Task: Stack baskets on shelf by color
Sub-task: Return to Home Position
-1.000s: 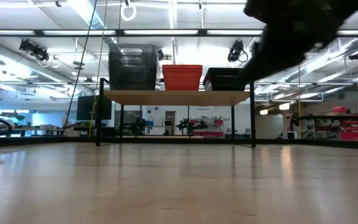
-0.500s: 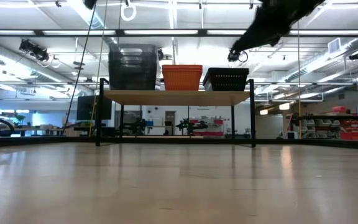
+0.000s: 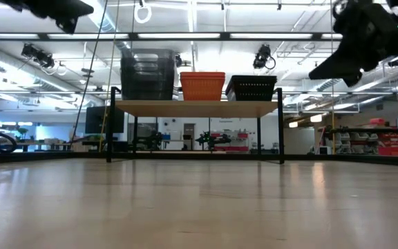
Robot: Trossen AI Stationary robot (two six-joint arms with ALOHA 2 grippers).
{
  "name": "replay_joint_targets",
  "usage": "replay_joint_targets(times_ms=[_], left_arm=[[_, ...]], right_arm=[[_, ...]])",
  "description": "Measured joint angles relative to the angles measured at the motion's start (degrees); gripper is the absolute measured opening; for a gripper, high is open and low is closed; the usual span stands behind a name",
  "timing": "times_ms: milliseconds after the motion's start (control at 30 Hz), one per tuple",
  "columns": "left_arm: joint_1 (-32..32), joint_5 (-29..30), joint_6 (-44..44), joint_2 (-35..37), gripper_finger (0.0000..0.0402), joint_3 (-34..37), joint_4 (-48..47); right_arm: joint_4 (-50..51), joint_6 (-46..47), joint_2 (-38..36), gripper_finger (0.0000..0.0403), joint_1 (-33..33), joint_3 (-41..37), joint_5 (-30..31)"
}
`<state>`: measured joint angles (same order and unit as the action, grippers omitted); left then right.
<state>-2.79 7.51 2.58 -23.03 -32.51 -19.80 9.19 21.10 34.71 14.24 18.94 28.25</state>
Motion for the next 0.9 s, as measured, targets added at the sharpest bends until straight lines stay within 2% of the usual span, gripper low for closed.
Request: replay_joint_targets(times_ms=[100,200,367,467,600,700,900], left_arm=[[0.0,0.02,-1.3,1.5,0.0004,3.77,2.59],[0.02,-0.03,-1.91,3.05,0.0004,7.45,5.4],[0.02,-0.04,-2.22,7.7,0.0004,12.33,6.4],[0.02,-0.04,-2.24,12.05,0.0004,15.89,7.24],[0.02,-0.05,-2.2,18.5,0.0004,19.67,9.15],[0.02,-0.73,-2.4,23.07,0.0004,20.92,6.93],[-0.11,-4.94,-5.16,22.93,0.0004,22.86,5.25]], right_arm=[[-8.13,-1.99,-6.23,0.001,-0.02,-6.89,0.03],[-11.04,-4.0,-11.45,0.0007,-0.02,-11.8,-0.68],[-12.29,-10.89,-18.32,0.0007,-0.02,-16.3,-10.18],[-17.23,-15.41,-21.14,0.0007,0.0,-18.23,-13.61],[-17.77,-19.9,-23.55,0.0007,-0.68,-18.58,-13.67],[-16.4,-20.95,-24.73,0.0006,-1.92,-18.55,-13.32],[-12.34,-20.83,-26.93,0.0007,-4.31,-18.55,-12.7]])
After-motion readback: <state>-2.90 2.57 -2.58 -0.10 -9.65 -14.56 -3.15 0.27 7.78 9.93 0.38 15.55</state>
